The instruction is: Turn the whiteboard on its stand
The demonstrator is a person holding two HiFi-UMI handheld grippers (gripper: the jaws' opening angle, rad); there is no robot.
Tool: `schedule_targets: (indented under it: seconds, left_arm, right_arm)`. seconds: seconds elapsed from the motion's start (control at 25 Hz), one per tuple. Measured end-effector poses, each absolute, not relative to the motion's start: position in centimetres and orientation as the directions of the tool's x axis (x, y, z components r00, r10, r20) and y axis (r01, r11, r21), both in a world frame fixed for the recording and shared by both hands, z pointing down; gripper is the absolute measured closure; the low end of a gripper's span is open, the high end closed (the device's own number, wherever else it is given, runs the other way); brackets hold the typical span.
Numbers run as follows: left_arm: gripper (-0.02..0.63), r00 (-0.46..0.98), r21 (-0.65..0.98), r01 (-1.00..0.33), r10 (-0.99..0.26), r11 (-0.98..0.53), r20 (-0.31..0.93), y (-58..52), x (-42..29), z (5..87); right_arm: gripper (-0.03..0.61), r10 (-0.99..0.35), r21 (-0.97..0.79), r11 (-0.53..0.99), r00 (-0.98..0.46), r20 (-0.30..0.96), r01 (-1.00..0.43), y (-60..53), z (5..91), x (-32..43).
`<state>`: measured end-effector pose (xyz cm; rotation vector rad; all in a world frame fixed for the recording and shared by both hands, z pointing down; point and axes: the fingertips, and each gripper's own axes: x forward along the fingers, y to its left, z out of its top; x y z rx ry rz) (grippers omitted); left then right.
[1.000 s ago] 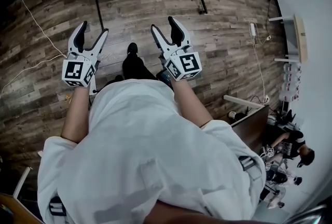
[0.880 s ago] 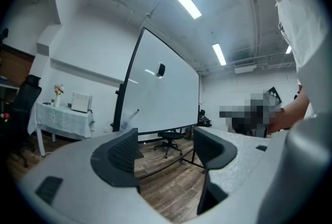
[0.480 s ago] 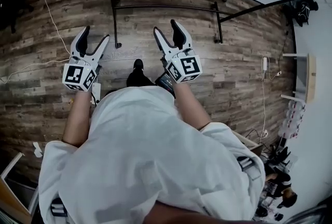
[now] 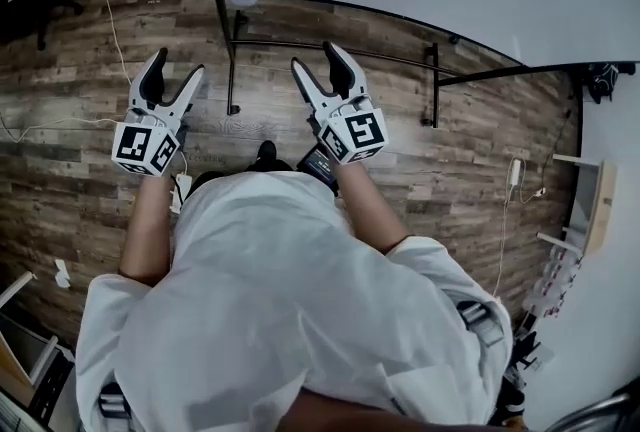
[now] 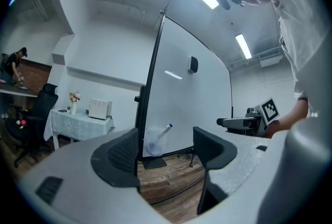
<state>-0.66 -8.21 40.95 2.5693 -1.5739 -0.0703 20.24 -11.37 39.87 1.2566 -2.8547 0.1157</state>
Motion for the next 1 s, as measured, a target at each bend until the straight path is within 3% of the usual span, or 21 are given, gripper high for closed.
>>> schedule_targets:
  seconds: [0.48, 1.0]
  left_arm:
    - [0.299, 0.467, 0.15, -0.876, -0.884, -0.458, 0.03, -18.0, -3.9, 41.1]
    - [0.299, 0.69, 0.146, -0.716, -0.723, -0.683, 0.001, -28.1, -8.0, 41.0]
  right_arm:
    - [0.334, -0.69, -0.075, 0.715, -0.719, 0.082, -0.695, -20.1, 41.8, 17.2]
    - [0.341, -0.821, -0.035, 0.56, -0.56, 0.108, -0.828, -25.7, 40.7, 12.4]
